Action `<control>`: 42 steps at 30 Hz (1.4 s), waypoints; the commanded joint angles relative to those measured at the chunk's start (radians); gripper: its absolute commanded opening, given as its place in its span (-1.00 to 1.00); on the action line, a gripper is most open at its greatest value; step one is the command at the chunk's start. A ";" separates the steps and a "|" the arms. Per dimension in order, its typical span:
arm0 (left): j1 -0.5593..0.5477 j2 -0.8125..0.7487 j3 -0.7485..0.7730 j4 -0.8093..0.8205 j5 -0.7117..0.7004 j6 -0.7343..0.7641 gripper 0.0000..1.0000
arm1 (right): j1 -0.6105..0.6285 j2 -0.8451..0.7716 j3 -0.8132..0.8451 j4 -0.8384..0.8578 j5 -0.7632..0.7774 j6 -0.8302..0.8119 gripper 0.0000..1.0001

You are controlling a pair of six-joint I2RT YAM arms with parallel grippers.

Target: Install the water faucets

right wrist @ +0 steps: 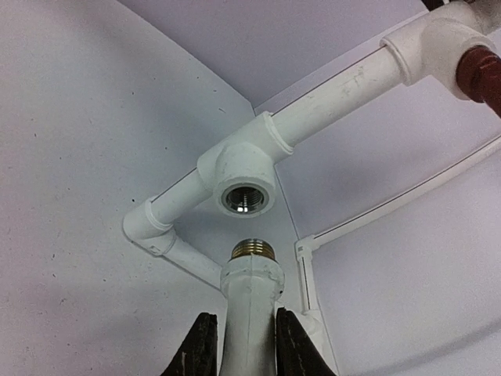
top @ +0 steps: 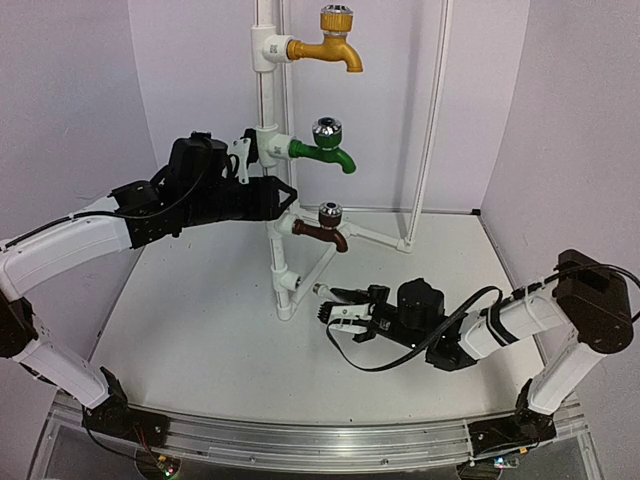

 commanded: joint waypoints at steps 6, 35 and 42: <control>0.020 -0.014 0.021 -0.089 -0.011 0.035 -1.00 | 0.017 0.081 0.106 0.110 0.106 -0.259 -1.00; 0.020 -0.011 0.034 -0.090 0.036 0.040 -1.00 | 0.021 0.196 0.201 0.128 0.051 -0.273 -1.00; 0.020 -0.008 0.033 -0.090 0.040 0.038 -1.00 | 0.021 0.193 0.198 0.134 0.032 -0.244 -1.00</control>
